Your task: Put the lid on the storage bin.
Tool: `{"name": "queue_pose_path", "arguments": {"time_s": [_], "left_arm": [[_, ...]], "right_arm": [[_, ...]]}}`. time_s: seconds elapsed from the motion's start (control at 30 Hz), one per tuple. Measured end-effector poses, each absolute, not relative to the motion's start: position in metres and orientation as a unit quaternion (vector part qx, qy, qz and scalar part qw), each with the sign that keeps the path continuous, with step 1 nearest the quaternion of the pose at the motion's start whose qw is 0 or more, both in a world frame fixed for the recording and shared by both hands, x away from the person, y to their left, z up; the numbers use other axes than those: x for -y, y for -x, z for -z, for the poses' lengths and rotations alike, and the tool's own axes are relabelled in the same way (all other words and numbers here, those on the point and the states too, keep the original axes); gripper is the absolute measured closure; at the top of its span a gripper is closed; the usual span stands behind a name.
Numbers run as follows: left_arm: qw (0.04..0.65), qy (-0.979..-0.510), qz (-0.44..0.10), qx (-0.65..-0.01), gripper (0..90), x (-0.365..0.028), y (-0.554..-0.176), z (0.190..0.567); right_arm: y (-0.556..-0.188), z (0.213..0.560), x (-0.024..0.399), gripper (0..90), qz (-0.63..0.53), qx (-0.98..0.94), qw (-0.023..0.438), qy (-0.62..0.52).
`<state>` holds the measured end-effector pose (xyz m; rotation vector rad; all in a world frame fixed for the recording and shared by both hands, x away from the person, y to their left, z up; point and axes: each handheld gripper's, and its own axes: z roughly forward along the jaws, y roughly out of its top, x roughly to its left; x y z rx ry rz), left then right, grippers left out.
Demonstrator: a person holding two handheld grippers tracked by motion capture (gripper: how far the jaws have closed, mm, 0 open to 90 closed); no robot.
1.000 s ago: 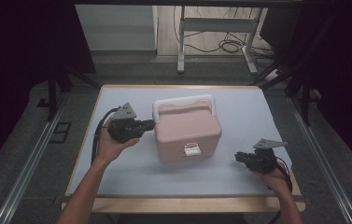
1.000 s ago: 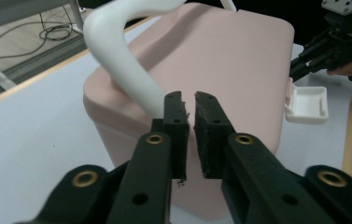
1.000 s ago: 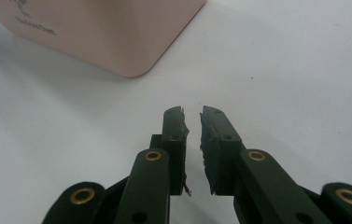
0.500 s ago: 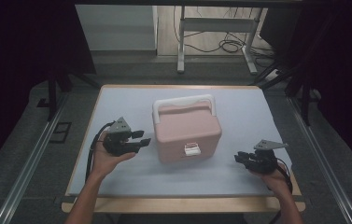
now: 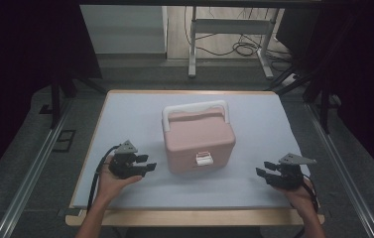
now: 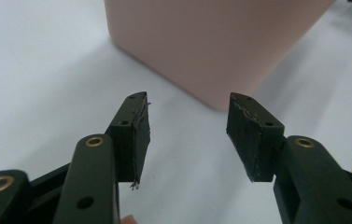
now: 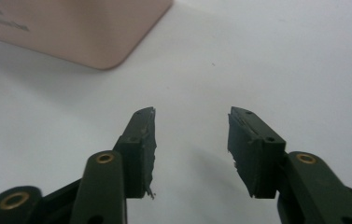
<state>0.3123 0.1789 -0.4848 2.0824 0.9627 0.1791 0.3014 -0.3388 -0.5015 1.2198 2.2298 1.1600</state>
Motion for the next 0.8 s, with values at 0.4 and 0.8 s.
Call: {"name": "queue_pose_path", "arguments": {"time_s": [0.4,0.8], "left_arm": [[0.379,-0.837,-0.076,-0.387,47.6,-0.179,-0.311,0.499],[0.382,-0.833,-0.078,-0.392,46.1,-0.183,-0.310,0.499]], "right_arm": [[-0.301,0.505,0.341,47.6,-0.410,-0.781,0.183,-0.435],[-0.301,0.502,0.341,41.3,-0.411,-0.774,0.205,-0.436]]}}
